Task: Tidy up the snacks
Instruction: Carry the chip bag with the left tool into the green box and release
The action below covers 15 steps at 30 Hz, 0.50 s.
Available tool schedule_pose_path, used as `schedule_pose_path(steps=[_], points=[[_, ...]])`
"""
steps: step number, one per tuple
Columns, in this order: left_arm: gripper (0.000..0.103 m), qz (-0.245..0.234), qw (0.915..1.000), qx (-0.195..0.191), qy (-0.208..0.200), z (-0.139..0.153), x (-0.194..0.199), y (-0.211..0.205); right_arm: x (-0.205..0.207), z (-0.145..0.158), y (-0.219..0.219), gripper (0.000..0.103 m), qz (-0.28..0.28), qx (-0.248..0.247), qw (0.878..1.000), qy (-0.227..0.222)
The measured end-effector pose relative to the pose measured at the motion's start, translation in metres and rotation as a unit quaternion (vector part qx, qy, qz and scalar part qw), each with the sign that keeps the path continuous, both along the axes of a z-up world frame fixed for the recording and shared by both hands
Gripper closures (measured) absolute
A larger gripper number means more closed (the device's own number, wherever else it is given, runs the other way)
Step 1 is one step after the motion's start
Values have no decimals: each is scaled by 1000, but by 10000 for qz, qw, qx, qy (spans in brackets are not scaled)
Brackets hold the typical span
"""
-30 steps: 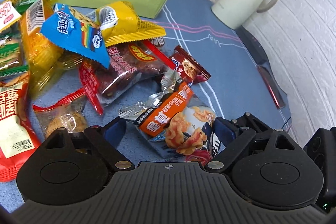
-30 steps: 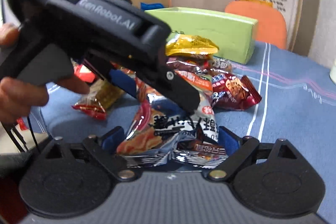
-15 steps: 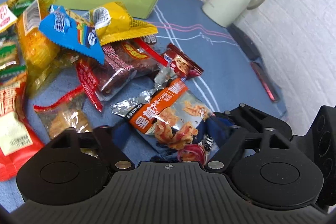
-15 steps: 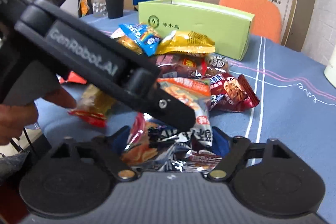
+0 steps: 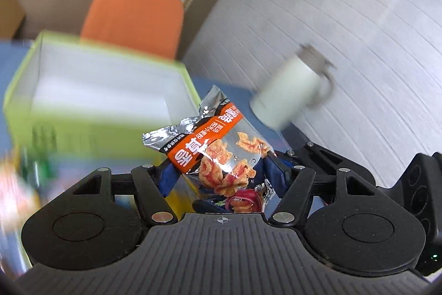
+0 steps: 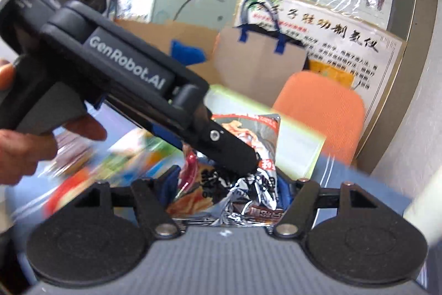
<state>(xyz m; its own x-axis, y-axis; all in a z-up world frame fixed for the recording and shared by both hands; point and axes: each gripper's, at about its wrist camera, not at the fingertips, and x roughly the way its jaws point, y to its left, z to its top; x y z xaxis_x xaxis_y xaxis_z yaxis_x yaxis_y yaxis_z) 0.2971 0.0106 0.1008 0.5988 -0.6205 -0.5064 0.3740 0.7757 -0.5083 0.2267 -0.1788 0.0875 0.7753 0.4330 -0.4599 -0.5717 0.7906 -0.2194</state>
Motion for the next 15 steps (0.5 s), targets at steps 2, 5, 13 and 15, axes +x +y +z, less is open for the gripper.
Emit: schedule_pose_path(steps=[2,5,13,15], points=[[52,106,9998,171,42,4,46,-2,49,6,-4,34,-104,71,9999,107],[52,206,9989,365,186,-5,103,-3,112,-4,12,36,-254,149,9988,396],[26,683,9969,388,1,-21,122,29,148,-20,11,19,-491,265,9980,299],[26,761,9966,304,-133,-15,106,41,136,-18,7,18,-561,293,9979,134]])
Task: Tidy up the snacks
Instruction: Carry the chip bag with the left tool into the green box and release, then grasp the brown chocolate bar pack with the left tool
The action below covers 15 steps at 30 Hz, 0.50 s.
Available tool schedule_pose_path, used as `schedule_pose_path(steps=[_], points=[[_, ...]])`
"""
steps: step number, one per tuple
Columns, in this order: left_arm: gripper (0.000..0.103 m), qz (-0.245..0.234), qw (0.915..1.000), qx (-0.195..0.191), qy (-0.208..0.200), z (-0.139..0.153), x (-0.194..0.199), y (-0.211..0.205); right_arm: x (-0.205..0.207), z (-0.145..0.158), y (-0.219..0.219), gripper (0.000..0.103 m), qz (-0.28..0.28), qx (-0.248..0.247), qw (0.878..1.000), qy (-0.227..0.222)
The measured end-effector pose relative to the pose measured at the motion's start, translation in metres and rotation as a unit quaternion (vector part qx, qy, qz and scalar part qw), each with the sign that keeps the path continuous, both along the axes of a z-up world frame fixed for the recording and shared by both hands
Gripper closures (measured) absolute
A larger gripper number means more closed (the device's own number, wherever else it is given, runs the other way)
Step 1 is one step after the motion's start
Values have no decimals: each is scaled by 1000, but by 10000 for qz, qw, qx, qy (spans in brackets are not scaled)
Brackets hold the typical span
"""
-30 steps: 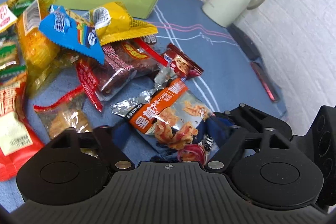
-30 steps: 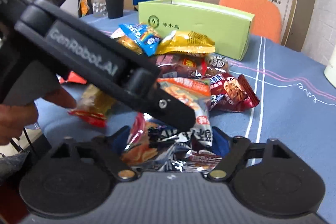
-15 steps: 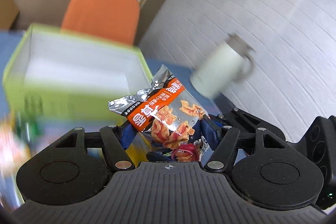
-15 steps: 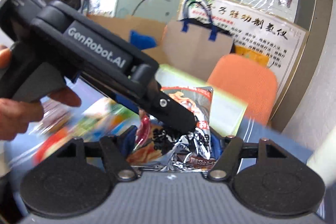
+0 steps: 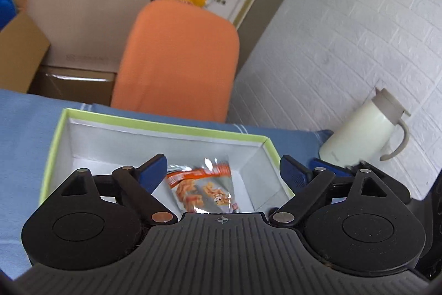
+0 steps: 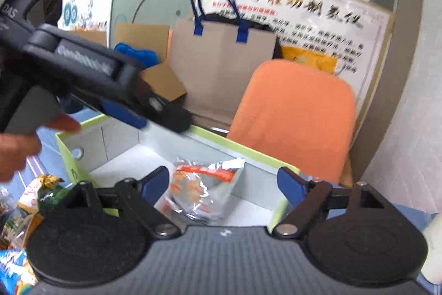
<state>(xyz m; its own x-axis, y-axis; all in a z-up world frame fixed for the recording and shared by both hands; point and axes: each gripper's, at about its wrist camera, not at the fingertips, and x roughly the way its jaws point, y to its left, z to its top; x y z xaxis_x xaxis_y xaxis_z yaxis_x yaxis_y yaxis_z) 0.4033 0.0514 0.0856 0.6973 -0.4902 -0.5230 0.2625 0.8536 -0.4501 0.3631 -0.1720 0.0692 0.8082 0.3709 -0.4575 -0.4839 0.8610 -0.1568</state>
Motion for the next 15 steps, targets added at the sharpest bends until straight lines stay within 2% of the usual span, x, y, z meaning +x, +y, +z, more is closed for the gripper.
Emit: schedule_pose_path(steps=[2,5,8,12,15], points=[[24,-4,9999,-123,-71,4,-16,9,-22,1,-8,9,-32,106,9998,-161],[20,43,9997,-238,-78,2,-46,20,-64,-2,-14,9,11,324,9992,-221],[20,78,9997,-223,14,-5,-80,29,-107,-6,-12,9,-33,295,9989,-352],[20,274,9991,-306,95,-19,-125,50,-153,-16,-2,9,182,689,9975,12],[20,671,9976,-142,31,-22,-164,81,-185,-22,16,9,400,862,9954,133]])
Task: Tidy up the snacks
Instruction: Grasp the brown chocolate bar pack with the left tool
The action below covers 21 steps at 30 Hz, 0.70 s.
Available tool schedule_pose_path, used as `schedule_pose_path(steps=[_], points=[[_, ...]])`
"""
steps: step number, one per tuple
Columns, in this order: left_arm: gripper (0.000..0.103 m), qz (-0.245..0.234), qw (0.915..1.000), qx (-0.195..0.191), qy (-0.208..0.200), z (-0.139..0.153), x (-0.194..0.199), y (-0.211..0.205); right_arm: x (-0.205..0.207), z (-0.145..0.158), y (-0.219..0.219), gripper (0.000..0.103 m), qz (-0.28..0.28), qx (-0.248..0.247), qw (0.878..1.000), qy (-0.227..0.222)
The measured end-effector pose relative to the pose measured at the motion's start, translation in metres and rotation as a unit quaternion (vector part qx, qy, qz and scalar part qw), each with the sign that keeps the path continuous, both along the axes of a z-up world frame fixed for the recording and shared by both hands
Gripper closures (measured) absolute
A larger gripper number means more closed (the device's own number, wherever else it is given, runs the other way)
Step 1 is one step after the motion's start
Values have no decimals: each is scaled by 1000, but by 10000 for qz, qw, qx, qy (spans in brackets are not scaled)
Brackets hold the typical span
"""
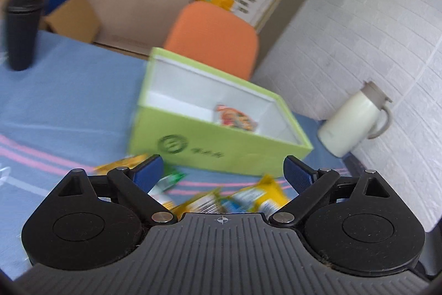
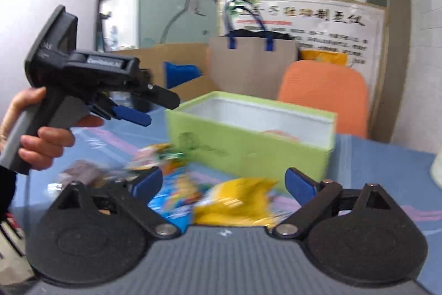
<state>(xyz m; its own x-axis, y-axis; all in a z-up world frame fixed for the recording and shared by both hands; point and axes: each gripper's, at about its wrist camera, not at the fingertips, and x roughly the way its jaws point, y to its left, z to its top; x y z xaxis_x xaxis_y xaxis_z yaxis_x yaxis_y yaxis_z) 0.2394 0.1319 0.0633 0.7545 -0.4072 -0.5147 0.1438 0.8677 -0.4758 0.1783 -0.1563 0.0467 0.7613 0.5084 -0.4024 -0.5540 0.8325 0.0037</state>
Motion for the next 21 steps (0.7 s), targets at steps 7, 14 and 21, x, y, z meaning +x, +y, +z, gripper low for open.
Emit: schedule_pose_path(steps=[7,14,21], points=[[17,1001,9925,687,112,-7,-59,86,-38,5,76,3,1041,335,9940,41],[18,741,9948,19,703,-51,-84,119,-37,-29,170,4,1498,-3,9868,610],[21,228,9966,29,789,-72,-80,111,-10,-57,208,4,1357,-408,9822,1237]])
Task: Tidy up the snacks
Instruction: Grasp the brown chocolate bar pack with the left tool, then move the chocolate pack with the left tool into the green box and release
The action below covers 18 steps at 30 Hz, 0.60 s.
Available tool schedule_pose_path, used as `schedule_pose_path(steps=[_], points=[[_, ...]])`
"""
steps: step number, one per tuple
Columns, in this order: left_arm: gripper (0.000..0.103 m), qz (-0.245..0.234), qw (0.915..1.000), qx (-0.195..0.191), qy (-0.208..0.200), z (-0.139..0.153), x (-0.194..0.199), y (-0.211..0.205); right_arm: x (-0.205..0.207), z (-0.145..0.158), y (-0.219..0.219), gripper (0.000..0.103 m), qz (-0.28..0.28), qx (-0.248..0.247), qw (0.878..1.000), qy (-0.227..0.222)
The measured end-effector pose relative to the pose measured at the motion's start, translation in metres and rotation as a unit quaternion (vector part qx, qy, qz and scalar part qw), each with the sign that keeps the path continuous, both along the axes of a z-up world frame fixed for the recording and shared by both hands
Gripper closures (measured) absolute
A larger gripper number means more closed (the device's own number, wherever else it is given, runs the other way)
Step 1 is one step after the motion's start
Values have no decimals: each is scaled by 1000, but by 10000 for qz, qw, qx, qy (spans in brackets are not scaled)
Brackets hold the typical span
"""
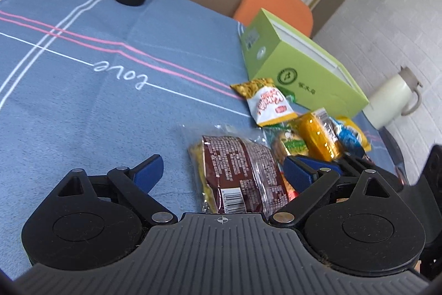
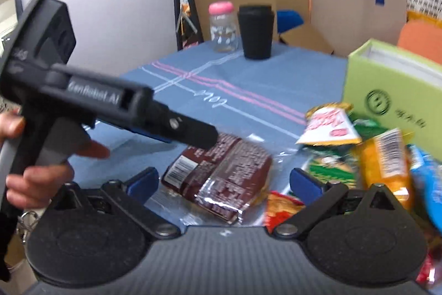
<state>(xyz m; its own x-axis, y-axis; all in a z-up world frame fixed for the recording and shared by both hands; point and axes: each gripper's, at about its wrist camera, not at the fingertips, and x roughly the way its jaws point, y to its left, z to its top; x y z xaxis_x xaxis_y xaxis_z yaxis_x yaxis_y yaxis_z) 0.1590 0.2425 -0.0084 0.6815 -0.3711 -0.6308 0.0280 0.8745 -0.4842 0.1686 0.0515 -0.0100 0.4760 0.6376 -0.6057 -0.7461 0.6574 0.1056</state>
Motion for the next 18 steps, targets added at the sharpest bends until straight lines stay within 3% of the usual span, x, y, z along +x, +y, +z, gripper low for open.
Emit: schedule_pose_path(steps=[5,9,11,14,18], points=[[23,-141,9999,31,-34,-7,0,-4,6,-19,17,3,37,-361,9991,206],[47,-197,9991,359,-120,-6,-4,-17,1,-20,25,6,214,-273,9993,129],[51,-22,9982,587,-138,-3,-7,-21,-8,-15,30,18,255,-325,9990,-166],[57,130,9995,230,-177,12,-3,-14,-10,0,25,21,187,-198,9984,-491],[57,30,9991,-103,-407,41,28,-20,6,32,9,23,-46,-26,9957,-923]])
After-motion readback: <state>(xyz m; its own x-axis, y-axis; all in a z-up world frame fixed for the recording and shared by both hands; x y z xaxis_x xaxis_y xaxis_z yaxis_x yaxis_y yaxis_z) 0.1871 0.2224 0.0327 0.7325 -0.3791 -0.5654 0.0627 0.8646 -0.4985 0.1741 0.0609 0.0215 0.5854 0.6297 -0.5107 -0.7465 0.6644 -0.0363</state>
